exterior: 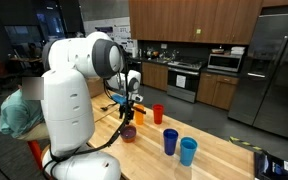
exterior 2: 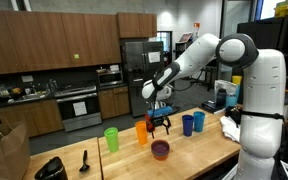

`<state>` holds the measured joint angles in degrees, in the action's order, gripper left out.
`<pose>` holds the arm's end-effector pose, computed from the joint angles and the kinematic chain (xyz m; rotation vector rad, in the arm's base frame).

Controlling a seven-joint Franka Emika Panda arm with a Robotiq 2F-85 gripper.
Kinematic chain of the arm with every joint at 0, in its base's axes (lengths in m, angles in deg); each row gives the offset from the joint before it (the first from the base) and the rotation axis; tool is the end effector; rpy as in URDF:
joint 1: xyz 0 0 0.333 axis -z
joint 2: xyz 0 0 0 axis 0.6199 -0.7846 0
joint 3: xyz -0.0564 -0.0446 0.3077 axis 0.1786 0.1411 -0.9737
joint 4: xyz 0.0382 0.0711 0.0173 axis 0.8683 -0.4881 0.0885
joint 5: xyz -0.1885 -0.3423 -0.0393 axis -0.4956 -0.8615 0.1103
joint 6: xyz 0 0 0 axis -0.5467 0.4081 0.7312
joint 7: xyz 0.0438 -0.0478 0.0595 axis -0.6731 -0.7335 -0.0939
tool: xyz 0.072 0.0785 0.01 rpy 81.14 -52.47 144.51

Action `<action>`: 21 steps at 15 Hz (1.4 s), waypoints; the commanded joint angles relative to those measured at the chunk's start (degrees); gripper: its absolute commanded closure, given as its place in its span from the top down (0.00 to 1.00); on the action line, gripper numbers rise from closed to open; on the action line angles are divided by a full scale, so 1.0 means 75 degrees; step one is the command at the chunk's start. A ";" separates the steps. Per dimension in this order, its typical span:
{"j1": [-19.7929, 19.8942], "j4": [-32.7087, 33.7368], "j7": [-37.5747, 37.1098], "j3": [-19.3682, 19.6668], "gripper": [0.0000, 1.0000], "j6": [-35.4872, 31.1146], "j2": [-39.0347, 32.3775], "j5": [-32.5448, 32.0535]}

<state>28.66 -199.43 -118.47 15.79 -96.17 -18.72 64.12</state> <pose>0.4701 0.1550 0.3057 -3.0007 0.6299 0.6122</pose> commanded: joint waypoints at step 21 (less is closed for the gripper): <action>0.0031 -0.0801 -0.1287 0.0218 1.00 -0.1187 -0.0398 -0.1624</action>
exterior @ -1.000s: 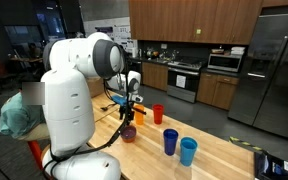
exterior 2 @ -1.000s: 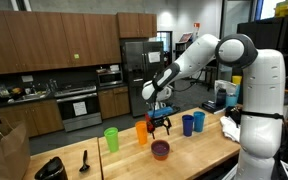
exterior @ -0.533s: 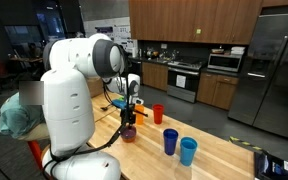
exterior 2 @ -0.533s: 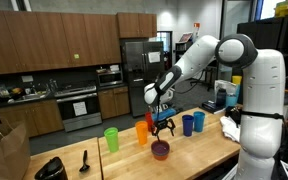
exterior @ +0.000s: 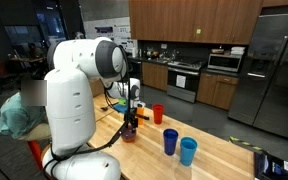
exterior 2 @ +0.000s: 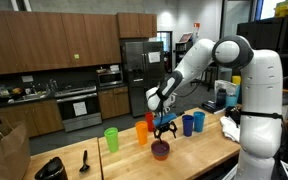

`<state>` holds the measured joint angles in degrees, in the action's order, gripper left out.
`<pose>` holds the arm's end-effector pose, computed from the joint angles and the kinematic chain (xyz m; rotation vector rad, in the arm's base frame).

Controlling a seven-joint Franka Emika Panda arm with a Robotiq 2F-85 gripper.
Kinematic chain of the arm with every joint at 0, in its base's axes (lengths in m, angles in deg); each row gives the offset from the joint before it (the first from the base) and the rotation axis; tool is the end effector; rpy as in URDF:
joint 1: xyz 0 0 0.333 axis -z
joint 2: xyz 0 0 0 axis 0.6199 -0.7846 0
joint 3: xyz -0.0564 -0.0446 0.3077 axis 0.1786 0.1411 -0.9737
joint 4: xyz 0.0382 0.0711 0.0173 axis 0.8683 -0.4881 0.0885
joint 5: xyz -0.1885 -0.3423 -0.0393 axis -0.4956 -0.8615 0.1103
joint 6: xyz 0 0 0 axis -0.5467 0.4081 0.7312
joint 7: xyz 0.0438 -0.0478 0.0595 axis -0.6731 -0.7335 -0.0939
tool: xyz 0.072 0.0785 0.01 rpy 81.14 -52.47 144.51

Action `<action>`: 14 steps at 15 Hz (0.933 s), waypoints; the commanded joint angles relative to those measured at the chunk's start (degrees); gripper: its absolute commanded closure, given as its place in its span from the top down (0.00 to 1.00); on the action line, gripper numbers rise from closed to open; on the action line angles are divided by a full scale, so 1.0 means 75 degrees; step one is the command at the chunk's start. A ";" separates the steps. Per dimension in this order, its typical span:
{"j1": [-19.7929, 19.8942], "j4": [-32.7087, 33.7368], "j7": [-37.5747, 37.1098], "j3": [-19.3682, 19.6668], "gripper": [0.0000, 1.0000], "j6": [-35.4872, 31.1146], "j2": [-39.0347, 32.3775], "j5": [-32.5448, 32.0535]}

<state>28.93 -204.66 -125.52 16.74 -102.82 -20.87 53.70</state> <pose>0.4569 0.1289 0.2582 2.8782 -0.6711 -0.4997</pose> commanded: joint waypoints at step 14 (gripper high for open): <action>-0.0185 -0.0085 -0.0599 0.0117 0.32 -0.0497 -0.0564 -0.0251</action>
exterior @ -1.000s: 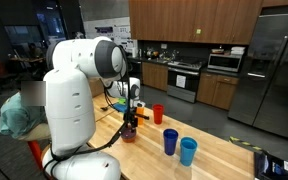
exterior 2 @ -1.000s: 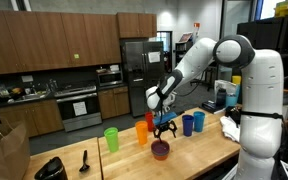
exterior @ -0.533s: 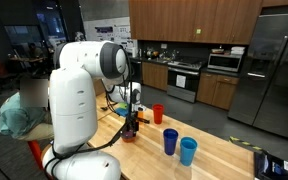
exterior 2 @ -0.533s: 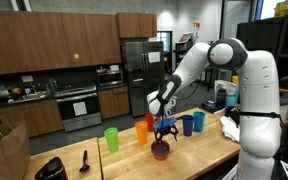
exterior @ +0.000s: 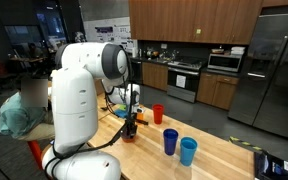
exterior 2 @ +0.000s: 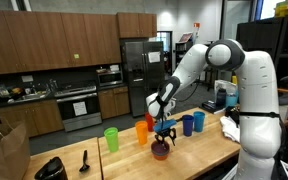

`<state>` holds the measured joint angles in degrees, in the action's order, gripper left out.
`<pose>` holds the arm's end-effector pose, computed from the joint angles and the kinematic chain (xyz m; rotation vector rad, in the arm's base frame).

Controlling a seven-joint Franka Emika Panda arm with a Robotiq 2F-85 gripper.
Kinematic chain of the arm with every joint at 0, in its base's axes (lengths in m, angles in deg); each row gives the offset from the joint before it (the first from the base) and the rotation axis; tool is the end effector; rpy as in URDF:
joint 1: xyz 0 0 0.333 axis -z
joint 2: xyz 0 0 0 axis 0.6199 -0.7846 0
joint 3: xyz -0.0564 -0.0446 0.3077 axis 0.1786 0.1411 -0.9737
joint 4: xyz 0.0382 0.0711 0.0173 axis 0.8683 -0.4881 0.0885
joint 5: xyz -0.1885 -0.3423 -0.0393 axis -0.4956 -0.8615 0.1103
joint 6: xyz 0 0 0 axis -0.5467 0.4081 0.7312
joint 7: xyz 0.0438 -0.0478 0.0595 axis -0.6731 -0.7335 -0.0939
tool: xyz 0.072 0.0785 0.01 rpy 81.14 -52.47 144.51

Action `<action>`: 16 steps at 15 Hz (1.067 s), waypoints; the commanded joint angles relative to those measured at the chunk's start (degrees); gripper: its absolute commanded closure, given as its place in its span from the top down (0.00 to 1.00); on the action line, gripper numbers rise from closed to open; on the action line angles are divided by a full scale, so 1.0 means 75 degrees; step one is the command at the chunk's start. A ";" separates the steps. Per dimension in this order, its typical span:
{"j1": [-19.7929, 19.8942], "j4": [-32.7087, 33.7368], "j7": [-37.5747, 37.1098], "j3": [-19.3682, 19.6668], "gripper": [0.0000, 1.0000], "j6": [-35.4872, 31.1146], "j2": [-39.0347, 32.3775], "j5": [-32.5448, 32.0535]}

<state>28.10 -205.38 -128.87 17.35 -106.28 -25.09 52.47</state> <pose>0.4529 0.1292 0.2218 2.8303 -0.7203 -0.5125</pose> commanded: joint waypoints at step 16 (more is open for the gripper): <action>-0.0137 0.0084 -0.0326 0.0032 0.01 0.0012 0.0010 -0.0085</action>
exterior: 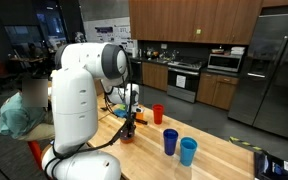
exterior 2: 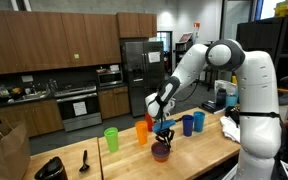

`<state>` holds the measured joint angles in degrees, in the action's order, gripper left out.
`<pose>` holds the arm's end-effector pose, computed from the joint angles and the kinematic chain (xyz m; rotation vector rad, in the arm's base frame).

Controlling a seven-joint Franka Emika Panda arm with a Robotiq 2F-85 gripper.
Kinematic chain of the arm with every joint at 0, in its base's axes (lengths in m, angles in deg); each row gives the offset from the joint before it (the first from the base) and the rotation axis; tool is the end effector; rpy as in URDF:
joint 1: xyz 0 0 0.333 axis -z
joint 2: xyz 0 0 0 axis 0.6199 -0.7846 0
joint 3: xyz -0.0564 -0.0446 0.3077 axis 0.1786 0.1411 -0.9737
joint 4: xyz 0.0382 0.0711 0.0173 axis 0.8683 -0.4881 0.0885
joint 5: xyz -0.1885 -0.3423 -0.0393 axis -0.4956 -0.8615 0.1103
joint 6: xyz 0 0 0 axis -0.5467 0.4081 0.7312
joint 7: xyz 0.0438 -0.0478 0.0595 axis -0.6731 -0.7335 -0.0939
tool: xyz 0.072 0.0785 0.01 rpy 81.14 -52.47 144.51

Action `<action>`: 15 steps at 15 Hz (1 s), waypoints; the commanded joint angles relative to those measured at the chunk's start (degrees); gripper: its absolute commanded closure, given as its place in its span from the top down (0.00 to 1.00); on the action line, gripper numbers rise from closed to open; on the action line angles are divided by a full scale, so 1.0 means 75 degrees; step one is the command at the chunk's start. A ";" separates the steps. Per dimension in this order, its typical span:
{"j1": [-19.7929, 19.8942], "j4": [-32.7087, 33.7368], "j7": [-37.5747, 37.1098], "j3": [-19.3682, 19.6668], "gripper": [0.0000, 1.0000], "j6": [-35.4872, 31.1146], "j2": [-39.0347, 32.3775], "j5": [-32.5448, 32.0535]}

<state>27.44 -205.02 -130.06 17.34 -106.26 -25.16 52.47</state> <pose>0.4536 0.1351 0.2233 2.8258 -0.7329 -0.5019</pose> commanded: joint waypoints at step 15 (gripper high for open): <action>-0.0065 0.0014 -0.0060 -0.0006 0.01 -0.0026 0.0051 -0.0010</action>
<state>27.17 -204.90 -130.19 17.31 -106.27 -25.16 52.47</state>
